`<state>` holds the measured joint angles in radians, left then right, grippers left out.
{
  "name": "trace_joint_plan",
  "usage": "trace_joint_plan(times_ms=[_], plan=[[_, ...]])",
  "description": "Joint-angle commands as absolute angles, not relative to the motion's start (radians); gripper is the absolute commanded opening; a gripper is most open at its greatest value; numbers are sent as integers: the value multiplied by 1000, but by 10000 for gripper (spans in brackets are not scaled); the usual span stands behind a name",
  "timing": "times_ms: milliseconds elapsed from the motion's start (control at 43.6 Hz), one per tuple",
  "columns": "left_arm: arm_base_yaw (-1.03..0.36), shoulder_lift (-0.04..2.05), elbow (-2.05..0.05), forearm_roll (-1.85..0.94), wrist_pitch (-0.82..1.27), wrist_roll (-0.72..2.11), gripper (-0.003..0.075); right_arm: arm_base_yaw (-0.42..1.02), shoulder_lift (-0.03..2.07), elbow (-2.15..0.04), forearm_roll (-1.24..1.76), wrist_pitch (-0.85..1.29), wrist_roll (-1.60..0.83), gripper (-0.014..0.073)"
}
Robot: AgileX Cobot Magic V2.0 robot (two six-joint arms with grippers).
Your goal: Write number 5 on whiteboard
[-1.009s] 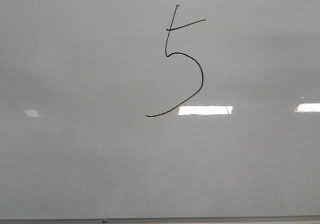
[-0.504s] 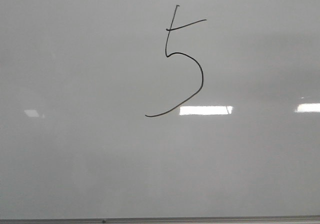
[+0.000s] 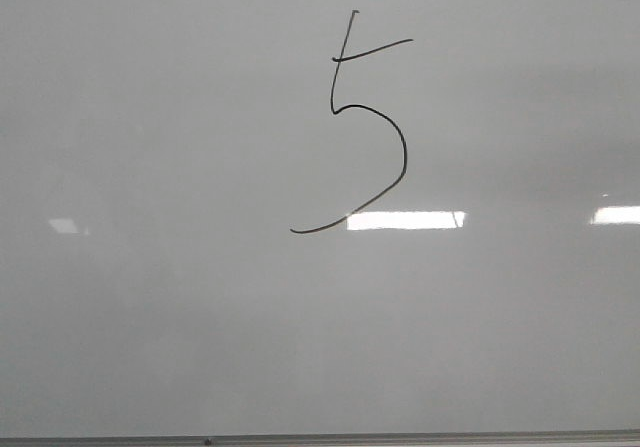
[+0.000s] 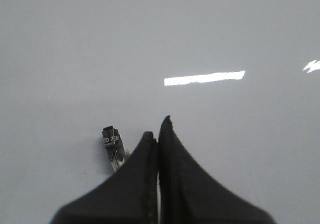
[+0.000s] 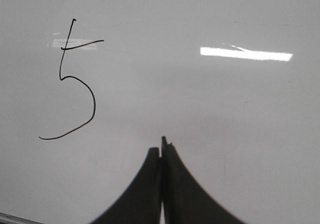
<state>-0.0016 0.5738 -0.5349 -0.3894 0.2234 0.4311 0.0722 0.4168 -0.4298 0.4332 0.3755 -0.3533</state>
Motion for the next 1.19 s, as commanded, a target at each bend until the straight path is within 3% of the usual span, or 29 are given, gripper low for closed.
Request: trace_joint_plan(times_ms=[0,550,642,734,826,1169], plan=[[-6,571,-561,-394,159,434,-20,64,419,-456,445,305,-356,-69],[-6,579,-536,-376,120,431,-20,64,419,-456,445,305,-356,-69],[-26,553,-491,-245,53,298,-20,64,419,-456,445,305,-356,-69],[-45,491,-419,-64,-48,99,-20,64,419,-456,445,305,-356,-69],[-42,405,-332,-71,-93,81,-20,64,419,-456,445,305,-356,-69],[5,15,-52,-73,28,82,-20,64,419,-456,445,305,-356,-69]])
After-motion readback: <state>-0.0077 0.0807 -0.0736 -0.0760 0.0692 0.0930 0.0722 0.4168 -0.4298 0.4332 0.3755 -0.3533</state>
